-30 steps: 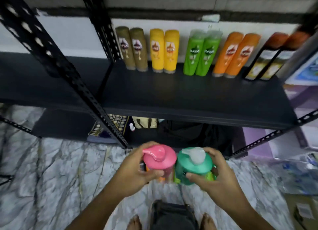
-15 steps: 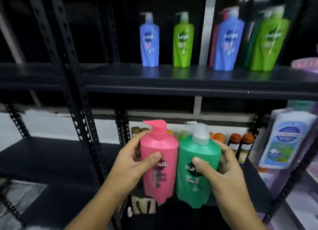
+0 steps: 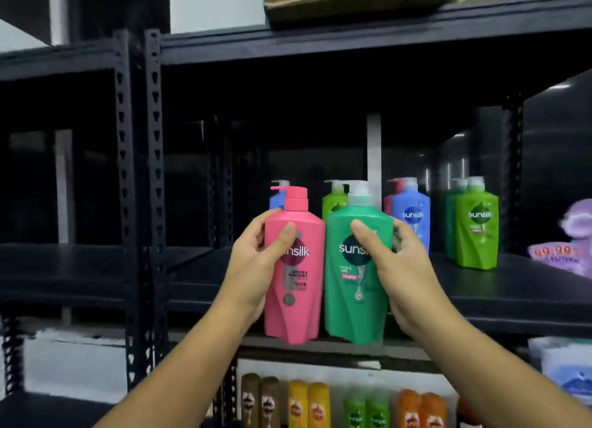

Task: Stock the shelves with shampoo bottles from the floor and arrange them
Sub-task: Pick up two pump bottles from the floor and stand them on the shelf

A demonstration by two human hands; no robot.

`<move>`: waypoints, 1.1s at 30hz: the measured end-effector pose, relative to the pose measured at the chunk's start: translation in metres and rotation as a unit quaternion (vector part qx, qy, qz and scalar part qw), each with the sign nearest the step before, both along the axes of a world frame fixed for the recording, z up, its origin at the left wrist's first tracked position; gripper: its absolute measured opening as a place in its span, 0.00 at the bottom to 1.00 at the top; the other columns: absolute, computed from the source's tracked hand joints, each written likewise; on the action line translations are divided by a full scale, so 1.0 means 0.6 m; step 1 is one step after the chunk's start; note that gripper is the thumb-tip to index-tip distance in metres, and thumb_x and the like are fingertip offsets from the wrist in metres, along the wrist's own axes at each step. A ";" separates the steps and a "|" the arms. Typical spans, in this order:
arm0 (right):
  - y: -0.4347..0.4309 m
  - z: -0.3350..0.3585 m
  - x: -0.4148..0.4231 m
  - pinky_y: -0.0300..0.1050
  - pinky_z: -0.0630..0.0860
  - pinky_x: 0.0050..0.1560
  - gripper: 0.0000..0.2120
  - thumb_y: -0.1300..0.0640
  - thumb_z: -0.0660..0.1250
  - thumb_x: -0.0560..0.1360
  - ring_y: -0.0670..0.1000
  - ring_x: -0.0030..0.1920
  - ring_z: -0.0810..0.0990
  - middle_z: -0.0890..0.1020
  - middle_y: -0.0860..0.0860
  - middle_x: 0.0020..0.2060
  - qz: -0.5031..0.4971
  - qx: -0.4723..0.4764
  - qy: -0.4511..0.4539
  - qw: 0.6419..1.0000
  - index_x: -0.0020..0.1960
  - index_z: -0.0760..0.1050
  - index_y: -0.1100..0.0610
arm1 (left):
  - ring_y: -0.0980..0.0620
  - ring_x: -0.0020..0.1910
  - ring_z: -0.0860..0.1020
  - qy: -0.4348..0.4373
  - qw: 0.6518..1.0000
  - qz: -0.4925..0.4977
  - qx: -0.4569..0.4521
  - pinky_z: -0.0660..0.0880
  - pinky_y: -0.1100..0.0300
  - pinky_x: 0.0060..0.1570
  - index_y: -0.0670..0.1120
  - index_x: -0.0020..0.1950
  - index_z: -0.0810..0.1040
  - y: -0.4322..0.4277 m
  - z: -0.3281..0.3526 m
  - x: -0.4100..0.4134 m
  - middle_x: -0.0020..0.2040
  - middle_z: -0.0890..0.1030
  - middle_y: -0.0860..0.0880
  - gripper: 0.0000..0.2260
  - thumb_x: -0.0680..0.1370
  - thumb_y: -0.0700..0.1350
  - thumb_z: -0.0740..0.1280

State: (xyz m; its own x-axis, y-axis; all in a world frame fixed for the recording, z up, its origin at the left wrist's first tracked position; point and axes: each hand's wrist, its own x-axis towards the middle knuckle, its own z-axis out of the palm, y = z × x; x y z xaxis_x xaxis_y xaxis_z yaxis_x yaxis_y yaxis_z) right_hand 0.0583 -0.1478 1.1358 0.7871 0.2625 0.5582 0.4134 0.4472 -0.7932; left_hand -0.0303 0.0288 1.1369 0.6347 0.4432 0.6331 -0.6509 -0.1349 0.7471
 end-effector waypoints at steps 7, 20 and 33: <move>0.060 0.071 0.097 0.55 0.84 0.50 0.21 0.44 0.75 0.73 0.50 0.47 0.87 0.86 0.50 0.51 -0.010 -0.024 -0.025 0.999 0.61 0.74 0.51 | 0.45 0.50 0.87 -0.001 1.000 0.020 0.004 0.82 0.55 0.44 0.48 0.65 0.79 0.043 0.072 0.087 0.53 0.87 0.45 0.15 0.79 0.47 0.73; 0.079 0.020 0.178 0.42 0.81 0.52 0.27 0.47 0.76 0.73 0.40 0.50 0.84 0.83 0.43 0.54 -0.039 -0.191 -0.100 0.976 0.67 0.67 0.44 | 0.56 0.57 0.84 0.072 0.986 0.040 0.143 0.80 0.54 0.58 0.65 0.71 0.67 0.113 0.029 0.167 0.58 0.84 0.58 0.23 0.78 0.56 0.71; 0.114 0.001 0.278 0.46 0.77 0.58 0.32 0.52 0.81 0.68 0.43 0.52 0.80 0.81 0.43 0.53 -0.079 -0.354 -0.051 0.930 0.62 0.65 0.49 | 0.60 0.60 0.80 0.260 0.921 0.071 0.280 0.76 0.66 0.56 0.53 0.71 0.63 0.223 0.015 0.233 0.63 0.79 0.55 0.40 0.68 0.50 0.83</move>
